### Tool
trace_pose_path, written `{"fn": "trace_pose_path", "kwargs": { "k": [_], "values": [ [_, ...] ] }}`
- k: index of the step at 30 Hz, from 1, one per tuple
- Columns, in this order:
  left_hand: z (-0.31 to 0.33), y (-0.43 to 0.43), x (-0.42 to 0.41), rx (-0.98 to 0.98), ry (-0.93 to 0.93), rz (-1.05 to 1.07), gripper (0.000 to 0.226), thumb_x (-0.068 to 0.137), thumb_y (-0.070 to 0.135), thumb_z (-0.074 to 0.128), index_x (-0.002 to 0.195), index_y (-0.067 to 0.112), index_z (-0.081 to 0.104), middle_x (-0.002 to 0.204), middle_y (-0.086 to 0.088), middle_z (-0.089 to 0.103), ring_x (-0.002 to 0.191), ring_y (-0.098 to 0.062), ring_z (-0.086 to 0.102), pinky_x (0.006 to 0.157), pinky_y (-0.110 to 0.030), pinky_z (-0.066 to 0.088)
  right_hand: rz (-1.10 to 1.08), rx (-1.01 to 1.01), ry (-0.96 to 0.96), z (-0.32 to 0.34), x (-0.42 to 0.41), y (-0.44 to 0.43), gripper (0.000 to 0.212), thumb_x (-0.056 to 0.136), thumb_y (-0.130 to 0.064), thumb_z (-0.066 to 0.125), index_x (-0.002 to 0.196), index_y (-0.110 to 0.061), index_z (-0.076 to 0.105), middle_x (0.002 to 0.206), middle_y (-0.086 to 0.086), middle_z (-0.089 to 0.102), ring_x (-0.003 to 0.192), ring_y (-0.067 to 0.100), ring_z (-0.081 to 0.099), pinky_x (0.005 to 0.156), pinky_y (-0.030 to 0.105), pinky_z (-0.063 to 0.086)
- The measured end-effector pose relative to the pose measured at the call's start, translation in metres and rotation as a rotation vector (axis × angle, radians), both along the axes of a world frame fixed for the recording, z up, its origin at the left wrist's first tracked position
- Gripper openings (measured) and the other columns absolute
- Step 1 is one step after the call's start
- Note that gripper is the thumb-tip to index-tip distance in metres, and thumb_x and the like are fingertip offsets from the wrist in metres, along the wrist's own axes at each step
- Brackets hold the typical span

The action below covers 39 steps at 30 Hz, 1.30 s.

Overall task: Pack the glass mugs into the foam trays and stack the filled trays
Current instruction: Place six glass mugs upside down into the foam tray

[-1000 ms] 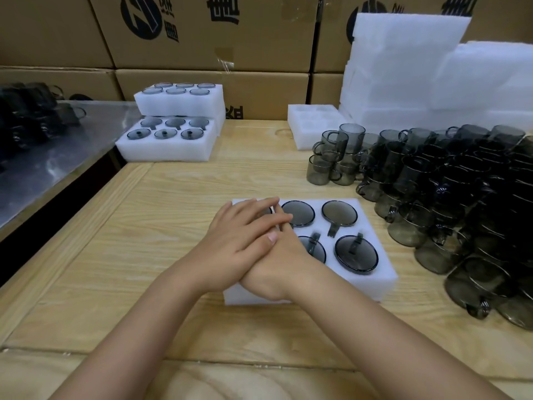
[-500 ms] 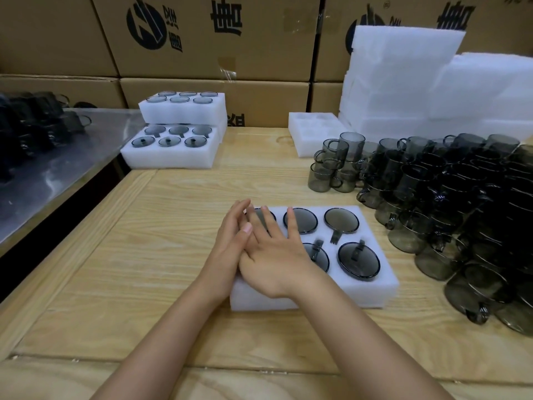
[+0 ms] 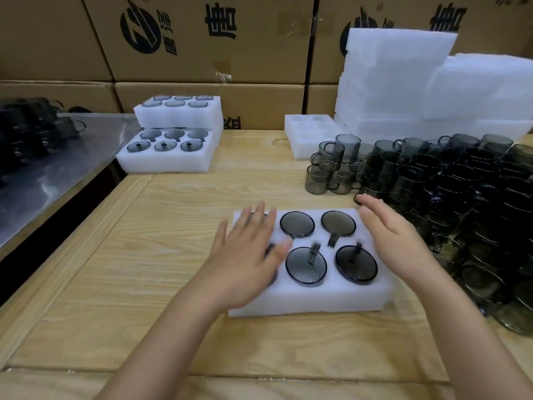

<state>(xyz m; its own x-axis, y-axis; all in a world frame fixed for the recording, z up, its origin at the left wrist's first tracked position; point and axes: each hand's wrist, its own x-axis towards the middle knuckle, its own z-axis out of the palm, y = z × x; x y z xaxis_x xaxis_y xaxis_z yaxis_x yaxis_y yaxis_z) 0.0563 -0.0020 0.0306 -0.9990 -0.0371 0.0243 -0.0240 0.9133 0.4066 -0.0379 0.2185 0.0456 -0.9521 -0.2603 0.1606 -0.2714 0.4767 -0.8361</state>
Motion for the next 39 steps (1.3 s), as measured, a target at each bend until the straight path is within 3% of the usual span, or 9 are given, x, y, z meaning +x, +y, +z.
{"fn": "trace_pose_path", "kwargs": {
  "k": [6,13,18,22,26,29,32,35,39],
  "values": [
    [-0.003,0.012,0.0,-0.358,-0.126,0.046,0.097,0.052,0.092,-0.018,0.129,0.038,-0.043,0.145,0.007,-0.045,0.133,-0.013,-0.043,0.109,-0.062,-0.016,0.113,-0.102,-0.328,-0.024,0.012,0.007,0.058,0.083,-0.062,0.035,0.139,-0.055,0.023,0.119,-0.055,0.017,0.103,-0.037,0.018,0.1,0.014,0.012],
    [0.005,0.014,-0.009,-0.476,-0.248,-0.016,0.106,0.046,0.093,-0.018,0.13,0.034,-0.043,0.145,-0.005,-0.045,0.132,-0.016,-0.045,0.105,-0.069,-0.015,0.155,0.142,-0.266,-0.025,-0.005,-0.004,0.064,0.091,-0.06,0.031,0.147,-0.045,0.004,0.131,-0.029,0.023,0.122,-0.008,0.02,0.097,0.019,0.015],
    [0.0,0.006,-0.016,-0.407,-0.199,-0.046,0.101,0.047,0.091,-0.018,0.131,0.04,-0.039,0.147,0.003,-0.043,0.134,-0.014,-0.042,0.108,-0.067,-0.012,0.062,-0.016,-0.273,-0.032,-0.005,-0.011,0.062,0.087,-0.064,0.038,0.143,-0.053,0.015,0.129,-0.031,0.027,0.118,-0.009,0.022,0.099,0.022,0.019],
    [0.0,-0.018,-0.022,-0.226,0.038,0.102,0.085,0.068,0.085,-0.012,0.145,0.049,-0.014,0.156,0.01,-0.027,0.143,-0.011,-0.023,0.114,-0.059,-0.001,-0.032,-0.239,-0.31,-0.039,-0.008,-0.03,0.057,0.09,-0.055,0.045,0.143,-0.049,0.023,0.13,-0.028,0.031,0.12,-0.003,0.029,0.098,0.025,0.024],
    [-0.008,-0.048,-0.024,0.097,0.318,0.606,0.08,0.087,0.067,0.014,0.15,0.018,0.018,0.157,-0.005,0.021,0.142,-0.022,0.023,0.113,-0.048,0.021,-0.357,-0.451,-0.271,-0.044,-0.014,-0.066,0.033,0.093,-0.032,0.049,0.125,-0.025,0.052,0.108,-0.014,0.056,0.101,0.009,0.049,0.084,0.026,0.032],
    [-0.016,-0.079,-0.019,0.667,0.214,0.877,0.059,0.095,0.057,0.029,0.122,0.009,0.049,0.134,-0.009,0.052,0.115,-0.025,0.048,0.089,-0.036,0.034,-0.418,-0.442,-0.272,-0.038,-0.015,-0.104,0.012,0.09,-0.024,0.05,0.097,-0.019,0.059,0.084,-0.008,0.058,0.084,0.015,0.05,0.073,0.026,0.033],
    [-0.026,-0.09,-0.001,0.847,0.311,0.861,0.041,0.091,0.054,0.049,0.104,0.016,0.057,0.106,0.007,0.062,0.102,-0.022,0.057,0.071,-0.032,0.038,-0.284,-0.536,-0.324,-0.036,-0.007,-0.135,0.011,0.085,-0.021,0.055,0.081,-0.014,0.062,0.073,-0.006,0.061,0.075,0.016,0.053,0.066,0.029,0.039],
    [-0.023,-0.095,0.008,1.137,0.414,0.729,0.041,0.071,0.052,0.069,0.098,0.023,0.059,0.097,0.004,0.07,0.088,-0.009,0.066,0.07,-0.031,0.045,-0.037,-0.695,-0.408,-0.038,-0.002,-0.142,0.025,0.076,-0.019,0.059,0.097,-0.023,0.071,0.096,-0.001,0.071,0.087,0.016,0.063,0.079,0.033,0.048],
    [-0.005,-0.109,-0.002,1.534,0.518,0.569,0.045,0.073,0.031,0.071,0.115,0.025,0.057,0.112,0.0,0.071,0.099,-0.017,0.069,0.074,-0.038,0.056,0.304,-0.978,-0.507,-0.032,-0.008,-0.148,0.064,0.081,-0.004,0.055,0.137,-0.033,0.046,0.128,-0.003,0.061,0.116,0.019,0.059,0.098,0.041,0.046]
  ]
}}
